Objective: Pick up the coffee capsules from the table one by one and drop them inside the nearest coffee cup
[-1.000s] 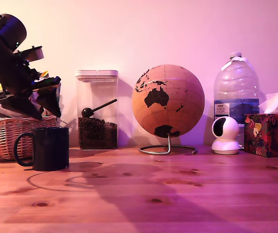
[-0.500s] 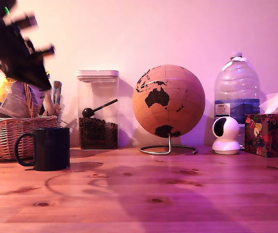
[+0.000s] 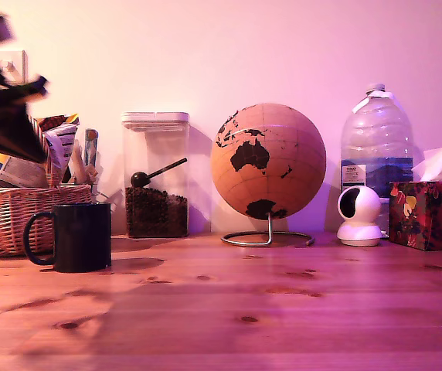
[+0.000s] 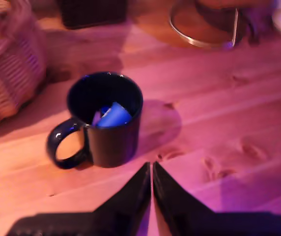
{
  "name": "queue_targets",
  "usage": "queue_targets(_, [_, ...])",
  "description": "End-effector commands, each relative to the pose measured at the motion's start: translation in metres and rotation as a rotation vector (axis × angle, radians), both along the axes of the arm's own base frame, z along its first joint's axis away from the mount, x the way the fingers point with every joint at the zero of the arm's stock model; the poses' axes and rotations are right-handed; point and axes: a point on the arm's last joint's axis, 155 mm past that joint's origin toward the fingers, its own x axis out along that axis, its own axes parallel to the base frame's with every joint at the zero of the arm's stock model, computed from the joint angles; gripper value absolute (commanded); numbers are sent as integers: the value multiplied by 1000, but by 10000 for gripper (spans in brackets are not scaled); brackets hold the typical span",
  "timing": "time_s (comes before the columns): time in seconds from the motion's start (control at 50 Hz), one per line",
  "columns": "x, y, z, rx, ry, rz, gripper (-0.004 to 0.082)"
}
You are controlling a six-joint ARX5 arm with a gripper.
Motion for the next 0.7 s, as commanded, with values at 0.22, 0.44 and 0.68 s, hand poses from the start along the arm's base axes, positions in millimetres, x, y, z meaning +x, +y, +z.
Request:
queue_targets(0.22, [-34, 8, -34, -54, -26, 50, -19])
queue_targets(0.44, [-63, 17, -57, -46, -33, 80, -19])
queue_targets(0.68, [-90, 22, -62, -76, -59, 104, -19])
